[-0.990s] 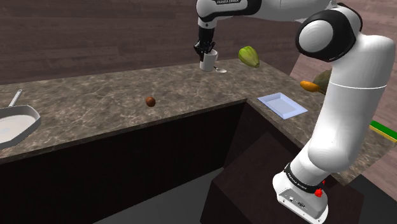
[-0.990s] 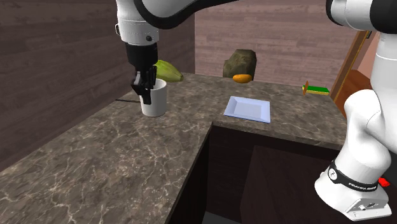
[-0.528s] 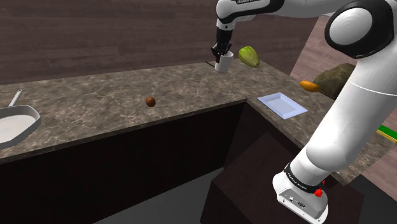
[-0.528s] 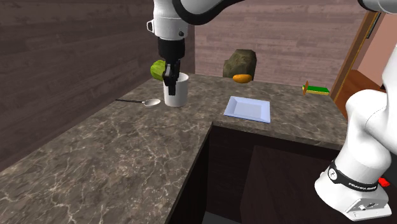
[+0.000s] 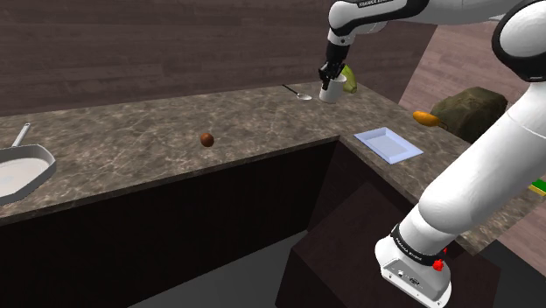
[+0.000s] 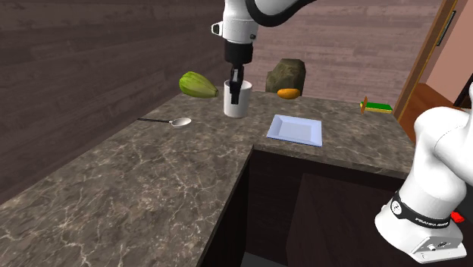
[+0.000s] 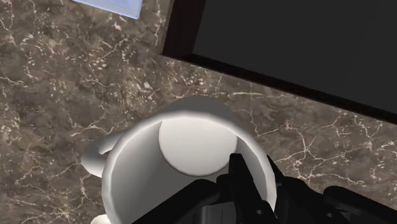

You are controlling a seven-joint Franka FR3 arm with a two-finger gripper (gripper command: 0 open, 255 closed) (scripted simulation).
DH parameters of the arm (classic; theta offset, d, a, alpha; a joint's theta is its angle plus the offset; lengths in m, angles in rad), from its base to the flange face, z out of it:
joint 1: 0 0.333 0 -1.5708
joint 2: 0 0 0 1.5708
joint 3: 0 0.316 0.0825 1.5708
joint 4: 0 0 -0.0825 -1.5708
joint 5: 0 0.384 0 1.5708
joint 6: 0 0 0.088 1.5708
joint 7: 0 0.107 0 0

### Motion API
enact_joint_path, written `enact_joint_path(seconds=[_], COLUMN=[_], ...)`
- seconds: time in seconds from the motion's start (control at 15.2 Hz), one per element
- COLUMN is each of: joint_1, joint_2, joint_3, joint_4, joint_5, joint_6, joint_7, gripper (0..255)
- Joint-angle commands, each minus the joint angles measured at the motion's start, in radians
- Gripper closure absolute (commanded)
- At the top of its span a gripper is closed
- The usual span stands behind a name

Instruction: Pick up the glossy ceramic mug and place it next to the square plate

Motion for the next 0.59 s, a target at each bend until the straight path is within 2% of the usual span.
enact_joint_path(seconds=[0.0,0.53], joint_1=[-0.02,-0.097], joint_2=[-0.049,-0.185], joint_3=[-0.022,-0.119], joint_4=[-0.054,-0.187], joint_5=[-0.007,-0.044], joint_6=[0.007,0.016], joint_7=[-0.04,-0.195], gripper=[255,255])
